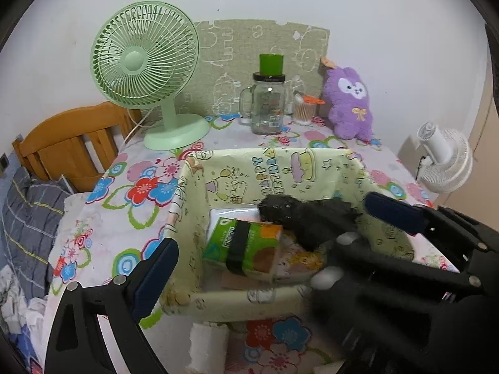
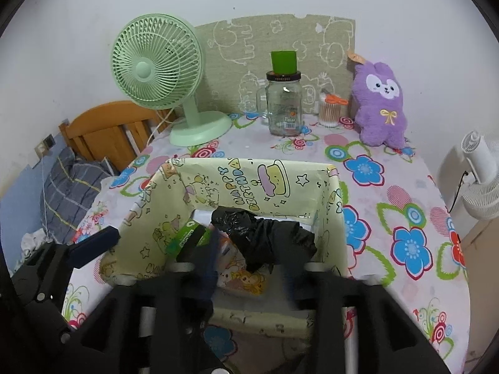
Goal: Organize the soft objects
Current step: 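Lower both tools into the box and open them to release both items, then withdraw both tools from the box back toward the remaining items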
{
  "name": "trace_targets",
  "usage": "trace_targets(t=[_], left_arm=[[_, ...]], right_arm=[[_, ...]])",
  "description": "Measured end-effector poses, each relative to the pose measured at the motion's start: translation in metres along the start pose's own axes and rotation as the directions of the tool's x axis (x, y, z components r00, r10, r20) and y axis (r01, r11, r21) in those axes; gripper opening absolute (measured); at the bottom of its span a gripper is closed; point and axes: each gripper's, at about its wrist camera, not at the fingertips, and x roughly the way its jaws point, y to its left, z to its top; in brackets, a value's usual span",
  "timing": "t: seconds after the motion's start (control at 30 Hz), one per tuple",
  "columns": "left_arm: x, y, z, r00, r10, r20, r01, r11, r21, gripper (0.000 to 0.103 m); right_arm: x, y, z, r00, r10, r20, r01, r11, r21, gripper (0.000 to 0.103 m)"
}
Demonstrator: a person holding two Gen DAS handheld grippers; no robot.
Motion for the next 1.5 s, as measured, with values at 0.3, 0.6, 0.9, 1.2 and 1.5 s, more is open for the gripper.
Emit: trace_targets(t=[0.3, 0.6, 0.9, 1.2, 1.5], left_arm=[[-0.023, -0.007, -0.007, 0.999, 0.000, 0.038, 0.000, 1.000, 0.010, 0.099], [-0.048, -0.013, -0.013, 0.997, -0.005, 0.081, 0.004, 1.000, 0.012, 0.100], [-0.071, -0.016, -0.017, 0.992, -0.004, 0.127, 0.002, 1.000, 0.016, 0.100], [-0.087, -0.023, -0.027, 0.989, -0.002, 0.150, -0.002, 1.000, 0.023, 0.100], [-0.105, -0.028, -0.040, 0.985, -0.005, 0.172, 0.001, 1.000, 0.023, 0.100]], right_arm=[[-0.027, 0.003, -0.009, 0.999, -0.028, 0.035, 0.028, 1.000, 0.004, 0.077], [-0.055, 0.004, -0.015, 0.996, -0.042, 0.072, 0.042, 0.999, 0.001, 0.090], [-0.081, 0.009, -0.020, 0.991, -0.059, 0.118, 0.059, 0.998, -0.002, 0.100], [-0.101, 0.009, -0.030, 0.989, -0.054, 0.141, 0.055, 0.998, -0.002, 0.101], [-0.119, 0.012, -0.043, 0.986, -0.052, 0.159, 0.054, 0.998, -0.011, 0.101]])
